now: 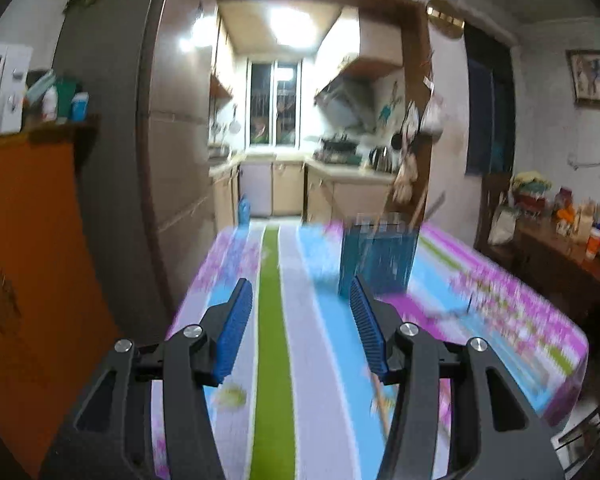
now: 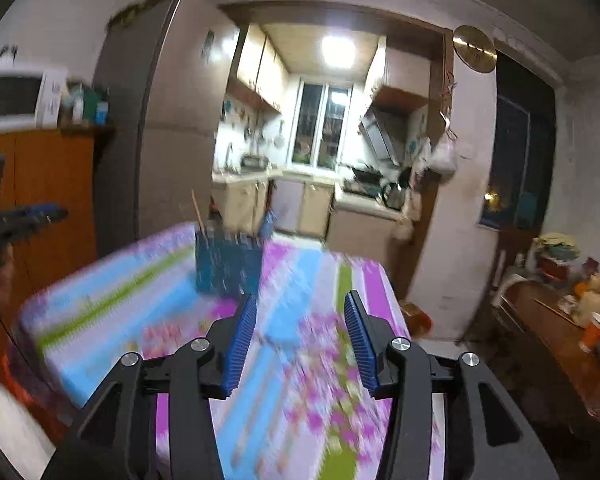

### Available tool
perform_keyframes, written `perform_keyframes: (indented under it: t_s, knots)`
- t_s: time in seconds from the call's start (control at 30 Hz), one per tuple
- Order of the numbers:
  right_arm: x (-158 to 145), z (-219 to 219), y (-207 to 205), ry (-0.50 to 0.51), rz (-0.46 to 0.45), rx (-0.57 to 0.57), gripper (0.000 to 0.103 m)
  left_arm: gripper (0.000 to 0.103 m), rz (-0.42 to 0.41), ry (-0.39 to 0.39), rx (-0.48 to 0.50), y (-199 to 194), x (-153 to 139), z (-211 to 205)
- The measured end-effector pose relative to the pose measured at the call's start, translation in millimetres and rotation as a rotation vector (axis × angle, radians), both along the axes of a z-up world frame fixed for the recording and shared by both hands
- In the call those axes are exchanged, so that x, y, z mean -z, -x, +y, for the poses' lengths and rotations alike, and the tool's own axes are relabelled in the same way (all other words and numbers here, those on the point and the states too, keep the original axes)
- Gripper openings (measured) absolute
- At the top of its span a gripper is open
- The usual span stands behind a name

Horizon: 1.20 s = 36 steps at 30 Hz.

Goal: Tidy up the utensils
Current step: 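Withdraw both tools back over the remaining chopsticks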

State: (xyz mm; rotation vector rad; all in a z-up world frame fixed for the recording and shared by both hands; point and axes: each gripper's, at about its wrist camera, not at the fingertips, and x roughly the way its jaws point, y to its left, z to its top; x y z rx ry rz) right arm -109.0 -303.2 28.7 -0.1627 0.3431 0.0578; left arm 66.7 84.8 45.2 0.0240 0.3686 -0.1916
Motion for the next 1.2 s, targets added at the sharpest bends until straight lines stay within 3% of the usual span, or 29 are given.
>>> perform_keyframes:
  t_s: [0.2, 0.3, 0.47, 0.6, 0.87, 1.2]
  knots:
    - [61, 16, 20, -0.038, 0.130, -0.004, 0.050, 0.049, 0.133, -0.046, -0.015, 16, 61, -19]
    - [95, 36, 25, -0.035, 0.180, -0.002, 0.050, 0.049, 0.159, -0.047, -0.004, 29, 83, -24]
    - [125, 59, 26, -0.021, 0.210, -0.041, 0.050, 0.049, 0.179, -0.067, 0.028, 56, 115, -42]
    - [139, 73, 29, 0.066, 0.194, -0.069, 0.050, 0.049, 0.182, -0.119, 0.055, 70, 132, -56]
    - [141, 81, 23, 0.019, 0.183, -0.129, 0.044, 0.049, 0.149, -0.161, 0.055, 69, 136, -68]
    - [133, 98, 9, 0.067, 0.116, -0.142, 0.035, 0.049, 0.141, -0.188, 0.056, 57, 140, -73]
